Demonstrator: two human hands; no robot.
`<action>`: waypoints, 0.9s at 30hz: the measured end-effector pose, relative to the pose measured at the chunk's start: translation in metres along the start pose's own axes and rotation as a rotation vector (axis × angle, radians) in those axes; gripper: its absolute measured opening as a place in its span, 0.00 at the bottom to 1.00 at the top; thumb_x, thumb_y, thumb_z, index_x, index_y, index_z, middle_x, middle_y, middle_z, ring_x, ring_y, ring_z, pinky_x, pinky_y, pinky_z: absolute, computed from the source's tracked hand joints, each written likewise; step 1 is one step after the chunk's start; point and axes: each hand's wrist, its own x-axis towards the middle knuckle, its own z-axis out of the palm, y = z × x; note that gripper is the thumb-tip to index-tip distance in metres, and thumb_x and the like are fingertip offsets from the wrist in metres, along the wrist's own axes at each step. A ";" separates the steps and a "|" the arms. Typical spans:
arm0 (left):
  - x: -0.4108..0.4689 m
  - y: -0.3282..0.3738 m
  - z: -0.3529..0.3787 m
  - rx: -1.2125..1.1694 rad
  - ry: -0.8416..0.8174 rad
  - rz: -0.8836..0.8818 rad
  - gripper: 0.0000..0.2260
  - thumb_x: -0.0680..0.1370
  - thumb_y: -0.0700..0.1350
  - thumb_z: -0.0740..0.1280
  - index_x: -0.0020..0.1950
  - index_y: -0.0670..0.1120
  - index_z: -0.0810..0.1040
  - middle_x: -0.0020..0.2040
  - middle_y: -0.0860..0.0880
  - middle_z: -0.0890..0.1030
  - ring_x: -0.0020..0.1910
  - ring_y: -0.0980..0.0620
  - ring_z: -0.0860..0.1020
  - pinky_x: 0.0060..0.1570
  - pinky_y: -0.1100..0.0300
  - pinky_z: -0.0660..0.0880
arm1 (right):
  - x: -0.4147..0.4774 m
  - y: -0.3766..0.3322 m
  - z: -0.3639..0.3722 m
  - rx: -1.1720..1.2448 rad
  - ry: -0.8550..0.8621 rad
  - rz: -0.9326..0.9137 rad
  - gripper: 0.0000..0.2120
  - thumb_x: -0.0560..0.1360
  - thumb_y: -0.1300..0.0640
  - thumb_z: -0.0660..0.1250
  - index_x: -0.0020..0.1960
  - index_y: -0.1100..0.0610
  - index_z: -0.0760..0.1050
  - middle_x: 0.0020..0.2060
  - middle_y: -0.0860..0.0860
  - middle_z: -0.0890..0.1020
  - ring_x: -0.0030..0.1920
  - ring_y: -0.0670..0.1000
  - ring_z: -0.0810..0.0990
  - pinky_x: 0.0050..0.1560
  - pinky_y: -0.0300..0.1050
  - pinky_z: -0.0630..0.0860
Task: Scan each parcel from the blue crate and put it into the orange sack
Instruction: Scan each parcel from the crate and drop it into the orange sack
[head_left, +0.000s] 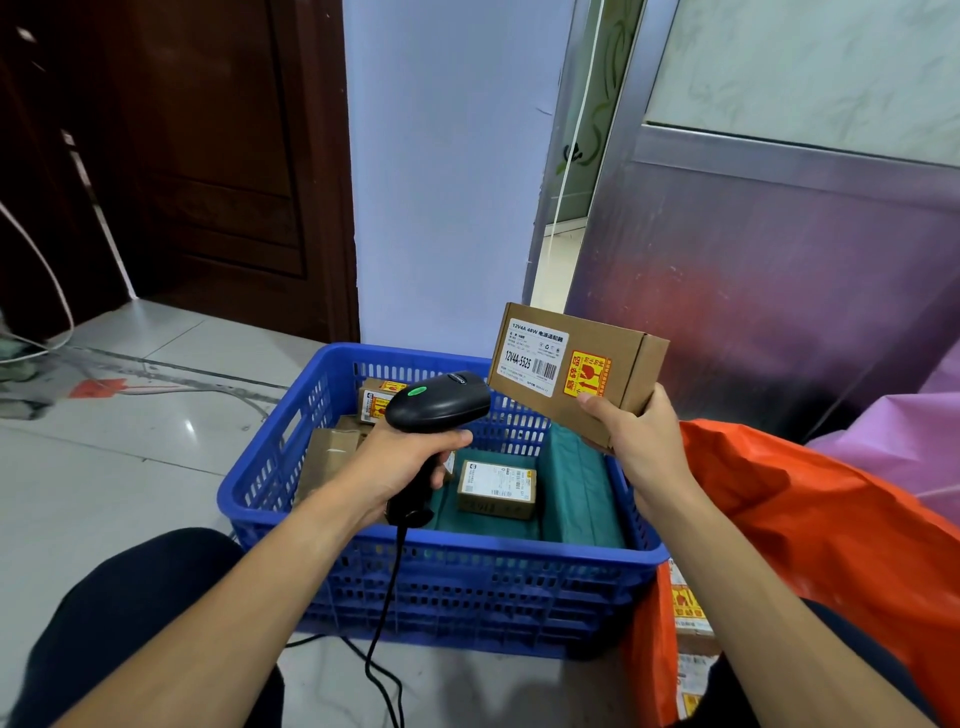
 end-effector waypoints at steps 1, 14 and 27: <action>0.000 0.000 0.000 -0.004 -0.002 0.001 0.05 0.77 0.41 0.77 0.48 0.43 0.83 0.31 0.48 0.76 0.27 0.51 0.73 0.37 0.54 0.74 | 0.000 0.000 0.000 0.001 0.000 0.000 0.24 0.76 0.57 0.76 0.68 0.51 0.71 0.57 0.47 0.82 0.58 0.49 0.81 0.57 0.52 0.81; 0.000 0.001 0.000 -0.041 0.024 0.013 0.05 0.77 0.41 0.77 0.50 0.42 0.83 0.32 0.48 0.77 0.27 0.50 0.74 0.34 0.57 0.75 | 0.000 0.000 -0.001 0.002 -0.002 -0.015 0.24 0.76 0.57 0.75 0.68 0.51 0.70 0.57 0.47 0.82 0.57 0.49 0.81 0.49 0.45 0.80; 0.009 0.000 0.006 -0.109 0.057 0.033 0.08 0.76 0.43 0.78 0.49 0.41 0.83 0.33 0.47 0.77 0.28 0.50 0.75 0.33 0.56 0.76 | -0.004 0.003 -0.025 -0.042 0.003 -0.023 0.23 0.76 0.57 0.76 0.68 0.51 0.71 0.58 0.47 0.83 0.59 0.49 0.81 0.55 0.50 0.82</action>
